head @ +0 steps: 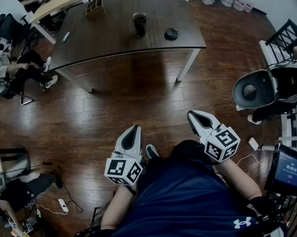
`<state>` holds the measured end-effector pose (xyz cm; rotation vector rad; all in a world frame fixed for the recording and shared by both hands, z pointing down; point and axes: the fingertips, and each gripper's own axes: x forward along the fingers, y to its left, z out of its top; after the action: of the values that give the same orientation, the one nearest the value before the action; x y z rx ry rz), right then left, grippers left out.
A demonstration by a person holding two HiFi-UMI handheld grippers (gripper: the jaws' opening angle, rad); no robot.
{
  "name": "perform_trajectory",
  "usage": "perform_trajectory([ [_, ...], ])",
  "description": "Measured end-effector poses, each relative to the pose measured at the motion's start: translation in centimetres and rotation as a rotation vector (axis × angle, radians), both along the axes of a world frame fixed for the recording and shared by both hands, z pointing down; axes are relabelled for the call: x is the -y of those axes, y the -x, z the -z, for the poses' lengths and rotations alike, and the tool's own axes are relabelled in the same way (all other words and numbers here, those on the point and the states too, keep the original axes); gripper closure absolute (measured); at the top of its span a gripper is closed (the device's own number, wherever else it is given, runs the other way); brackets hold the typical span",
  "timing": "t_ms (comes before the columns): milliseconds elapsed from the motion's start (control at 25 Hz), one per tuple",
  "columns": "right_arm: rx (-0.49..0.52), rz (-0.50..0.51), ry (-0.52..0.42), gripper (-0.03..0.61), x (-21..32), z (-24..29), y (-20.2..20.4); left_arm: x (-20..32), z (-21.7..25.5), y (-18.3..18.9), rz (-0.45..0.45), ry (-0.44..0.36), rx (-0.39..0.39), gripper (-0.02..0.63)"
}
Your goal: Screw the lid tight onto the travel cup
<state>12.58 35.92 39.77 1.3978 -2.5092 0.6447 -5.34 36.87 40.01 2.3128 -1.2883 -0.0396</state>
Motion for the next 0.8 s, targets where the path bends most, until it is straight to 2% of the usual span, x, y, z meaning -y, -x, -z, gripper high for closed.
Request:
perform_trajectory([
  [200, -0.011, 0.065, -0.003, 0.568, 3.0, -0.5, 1.5, 3.5, -0.2, 0.1, -0.024, -0.009, -0.006, 0.611],
  [440, -0.022, 0.094, -0.022, 0.568, 12.2, -2.4, -1.6, 11.6, 1.2, -2.5, -0.022, -0.069, -0.036, 0.609],
  [640, -0.039, 0.162, -0.051, 0.568, 23.0, -2.7, -4.7, 21.2, 3.3, -5.2, 0.045, -0.077, 0.03, 0.609],
  [760, -0.075, 0.239, -0.069, 0.566, 28.3, -2.8, -6.7, 25.8, 4.1, -7.7, 0.053, -0.118, 0.069, 0.605],
  [800, -0.099, 0.264, -0.079, 0.563, 30.0, -2.9, -7.4, 27.1, 4.3, -8.5, 0.052, -0.124, 0.091, 0.561],
])
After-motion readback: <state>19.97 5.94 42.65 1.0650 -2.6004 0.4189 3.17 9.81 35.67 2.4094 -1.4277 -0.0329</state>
